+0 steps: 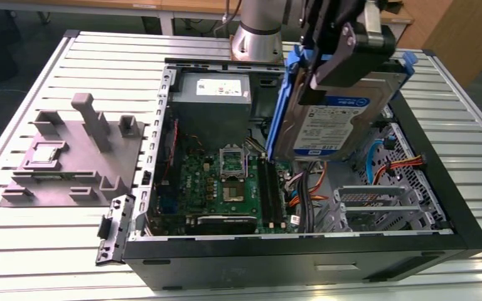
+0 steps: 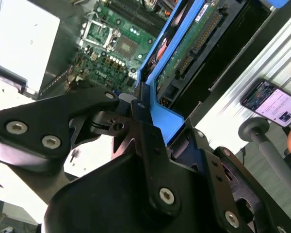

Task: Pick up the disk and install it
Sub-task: 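Insert the disk into the insertion slot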

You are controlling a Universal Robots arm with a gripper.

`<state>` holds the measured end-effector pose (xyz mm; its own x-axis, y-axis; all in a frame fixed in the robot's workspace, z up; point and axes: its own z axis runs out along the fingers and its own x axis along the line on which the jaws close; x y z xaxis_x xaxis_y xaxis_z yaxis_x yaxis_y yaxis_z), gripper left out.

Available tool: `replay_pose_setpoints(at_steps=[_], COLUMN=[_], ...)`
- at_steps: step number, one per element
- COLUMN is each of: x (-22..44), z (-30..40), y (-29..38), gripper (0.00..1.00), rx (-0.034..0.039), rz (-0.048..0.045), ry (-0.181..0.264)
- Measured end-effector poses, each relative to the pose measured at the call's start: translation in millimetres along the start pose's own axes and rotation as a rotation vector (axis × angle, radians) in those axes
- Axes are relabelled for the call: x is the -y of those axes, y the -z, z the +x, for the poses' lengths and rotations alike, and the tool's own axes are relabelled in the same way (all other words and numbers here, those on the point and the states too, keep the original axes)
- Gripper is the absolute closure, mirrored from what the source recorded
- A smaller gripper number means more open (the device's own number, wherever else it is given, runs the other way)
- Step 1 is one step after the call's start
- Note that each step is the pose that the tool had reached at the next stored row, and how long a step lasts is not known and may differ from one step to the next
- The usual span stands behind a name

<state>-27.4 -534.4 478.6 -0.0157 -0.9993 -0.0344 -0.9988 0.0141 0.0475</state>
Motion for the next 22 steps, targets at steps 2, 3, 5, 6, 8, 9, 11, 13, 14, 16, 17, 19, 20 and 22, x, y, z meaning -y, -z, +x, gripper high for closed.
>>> replay_pose_setpoints(at_steps=[2, 3, 5, 6, 8, 9, 11, 13, 14, 16, 17, 19, 20, 22], x=[7.6, 11.5, 17.6, 19.1, 20.3, 20.5, 20.7, 21.4, 22.7, 27.2, 30.5, 37.0, 40.1, 42.6], z=[0.1, 0.1, 0.5, 1.3, 4.5, 7.3, 13.0, 17.9, 19.2, 20.1, 20.2, 20.4, 20.5, 20.6], y=[-1.2, -1.7, -2.6, -3.0, -4.1, -4.7, -5.8, -7.0, -7.8, -9.2, -9.7, -10.6, -10.8, -11.1], gripper=[0.63, 0.63, 0.63, 0.63, 0.63, 0.63, 0.63, 0.63, 0.63, 0.63, 0.63, 0.63, 0.63, 0.63], rx=[0.0001, 0.0002, 0.0000, -0.0002, 0.0000, 0.0000, 0.0002, -0.0002, 0.0001, 0.0002, 0.0001, 0.0001, 0.0000, -0.0002], rz=[0.0000, 0.0000, -0.0001, -0.0001, 0.0000, 0.0002, 0.0004, 0.0004, 0.0005, 0.0005, 0.0005, 0.0005, 0.0005, 0.0004], ry=[0.000, 0.000, 0.000, 0.000, 0.000, 0.000, 0.000, 0.000, 0.000, 0.000, 0.000, 0.000, 0.000, 0.000])
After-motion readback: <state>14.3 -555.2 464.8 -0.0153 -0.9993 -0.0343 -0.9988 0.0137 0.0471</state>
